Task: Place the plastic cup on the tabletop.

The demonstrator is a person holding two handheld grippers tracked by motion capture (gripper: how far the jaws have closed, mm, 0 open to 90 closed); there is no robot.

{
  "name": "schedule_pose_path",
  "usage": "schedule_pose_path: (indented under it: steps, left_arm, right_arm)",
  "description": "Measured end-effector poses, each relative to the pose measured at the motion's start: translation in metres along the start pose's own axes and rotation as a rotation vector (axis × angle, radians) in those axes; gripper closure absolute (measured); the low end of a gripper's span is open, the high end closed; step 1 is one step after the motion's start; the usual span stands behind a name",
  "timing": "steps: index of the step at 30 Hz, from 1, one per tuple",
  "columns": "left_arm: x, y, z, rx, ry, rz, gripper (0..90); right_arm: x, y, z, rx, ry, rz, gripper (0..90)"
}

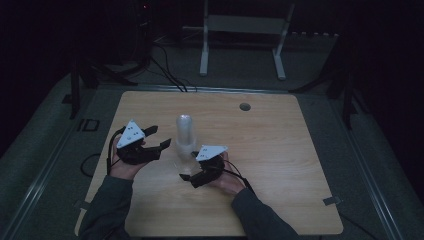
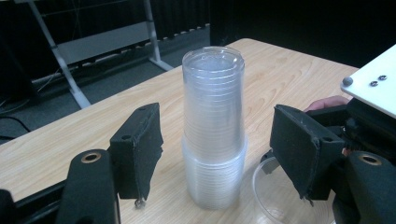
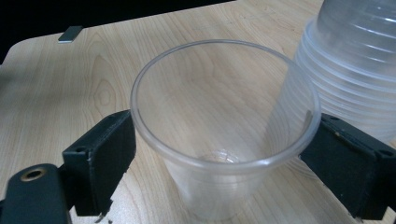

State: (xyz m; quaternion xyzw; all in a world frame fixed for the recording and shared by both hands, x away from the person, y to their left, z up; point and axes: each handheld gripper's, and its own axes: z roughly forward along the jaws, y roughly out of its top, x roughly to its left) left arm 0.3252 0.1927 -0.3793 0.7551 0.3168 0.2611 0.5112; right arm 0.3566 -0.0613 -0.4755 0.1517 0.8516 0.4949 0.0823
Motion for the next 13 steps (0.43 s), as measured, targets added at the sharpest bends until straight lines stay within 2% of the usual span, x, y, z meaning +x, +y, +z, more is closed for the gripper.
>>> schedule_pose_path:
  steps: [13]
  left_arm:
    - [0.0002, 0.0, 0.0003, -0.002, 0.002, -0.001, 34.3]
  right_arm:
    - [-0.0011, -0.0034, -0.0079, -0.008, 0.001, 0.001, 10.6]
